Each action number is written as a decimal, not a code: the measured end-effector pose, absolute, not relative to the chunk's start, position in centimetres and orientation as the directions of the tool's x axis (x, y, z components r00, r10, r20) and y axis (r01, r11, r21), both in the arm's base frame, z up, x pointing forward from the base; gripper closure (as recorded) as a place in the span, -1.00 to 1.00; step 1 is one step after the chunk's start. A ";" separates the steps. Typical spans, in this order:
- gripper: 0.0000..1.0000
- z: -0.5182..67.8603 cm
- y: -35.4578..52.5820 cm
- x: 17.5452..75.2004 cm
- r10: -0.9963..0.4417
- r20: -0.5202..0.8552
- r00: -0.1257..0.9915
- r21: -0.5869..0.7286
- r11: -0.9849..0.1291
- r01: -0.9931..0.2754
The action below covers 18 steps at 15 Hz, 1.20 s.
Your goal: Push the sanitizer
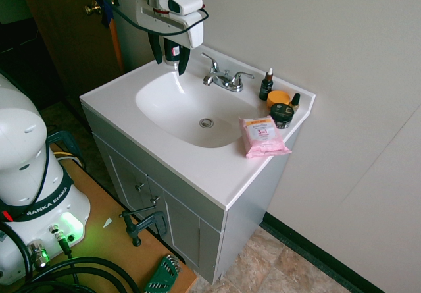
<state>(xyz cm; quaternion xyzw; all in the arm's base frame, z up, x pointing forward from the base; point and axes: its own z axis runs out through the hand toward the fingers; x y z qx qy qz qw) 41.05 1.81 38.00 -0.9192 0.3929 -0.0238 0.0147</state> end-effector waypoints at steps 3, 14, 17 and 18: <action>-1.00 38.7 1.9 41.5 -0.722 0.041 0.691 -0.055 -0.692 -0.720; 1.00 50.5 15.4 54.7 -0.664 0.135 0.735 -0.088 -0.747 -0.659; 1.00 51.1 17.6 57.2 -0.648 0.137 0.749 -0.072 -0.761 -0.645; 1.00 51.6 18.3 57.7 -0.643 0.133 0.754 -0.070 -0.765 -0.640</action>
